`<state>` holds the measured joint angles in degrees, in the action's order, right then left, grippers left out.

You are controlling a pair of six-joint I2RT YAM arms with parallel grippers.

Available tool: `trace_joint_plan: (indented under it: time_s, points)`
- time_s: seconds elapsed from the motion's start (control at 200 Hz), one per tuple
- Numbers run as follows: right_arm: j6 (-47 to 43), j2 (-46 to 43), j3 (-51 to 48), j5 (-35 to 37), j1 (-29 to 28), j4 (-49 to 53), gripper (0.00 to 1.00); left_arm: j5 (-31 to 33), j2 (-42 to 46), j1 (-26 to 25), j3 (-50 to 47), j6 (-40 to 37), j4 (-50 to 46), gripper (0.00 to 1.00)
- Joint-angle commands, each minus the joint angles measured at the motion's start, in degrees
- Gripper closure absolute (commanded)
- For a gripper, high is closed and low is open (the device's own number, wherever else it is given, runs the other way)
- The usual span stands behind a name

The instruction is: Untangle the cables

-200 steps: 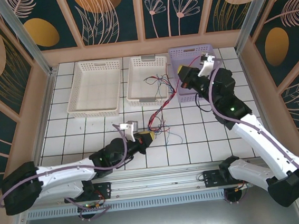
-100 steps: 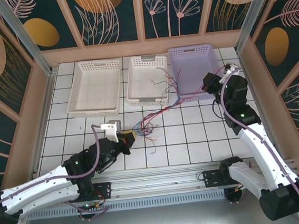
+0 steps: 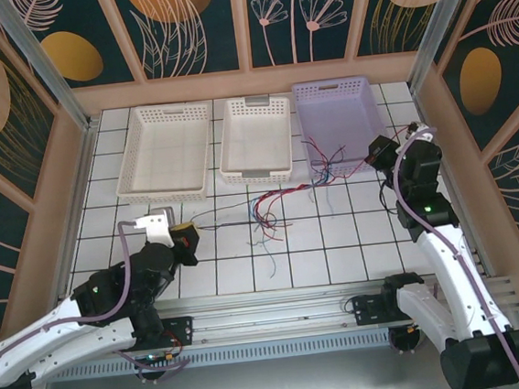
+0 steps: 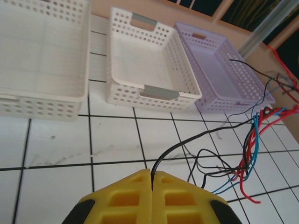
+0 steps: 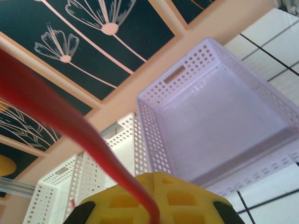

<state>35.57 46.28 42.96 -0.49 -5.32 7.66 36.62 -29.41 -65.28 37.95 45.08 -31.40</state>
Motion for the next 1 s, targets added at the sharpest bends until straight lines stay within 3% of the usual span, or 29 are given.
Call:
trace_joint_plan:
  time_s: [0.0,0.195,0.53,0.831,0.991]
  points:
    - [0.57,-0.86,-1.86,1.09,0.58,0.01,1.0,7.11,2.85,-0.11,4.25,0.13,-6.24,1.0]
    - [1.14,-2.07,-6.46,1.77,3.49,0.25,1.0,10.71,7.73,-0.1,8.6,-0.51,-10.73,1.0]
    - [1.65,-2.97,-13.86,3.69,4.87,0.08,1.0,14.59,6.98,-0.11,17.38,-4.26,-12.5,1.0]
    - [1.56,-3.39,-19.07,0.49,10.92,-1.56,1.0,19.0,3.39,-0.1,27.44,-10.98,-11.33,1.0]
    - [1.34,-3.52,-20.75,-0.02,11.35,-2.23,1.0,20.28,-0.4,-0.08,31.71,-15.58,-8.63,1.0]
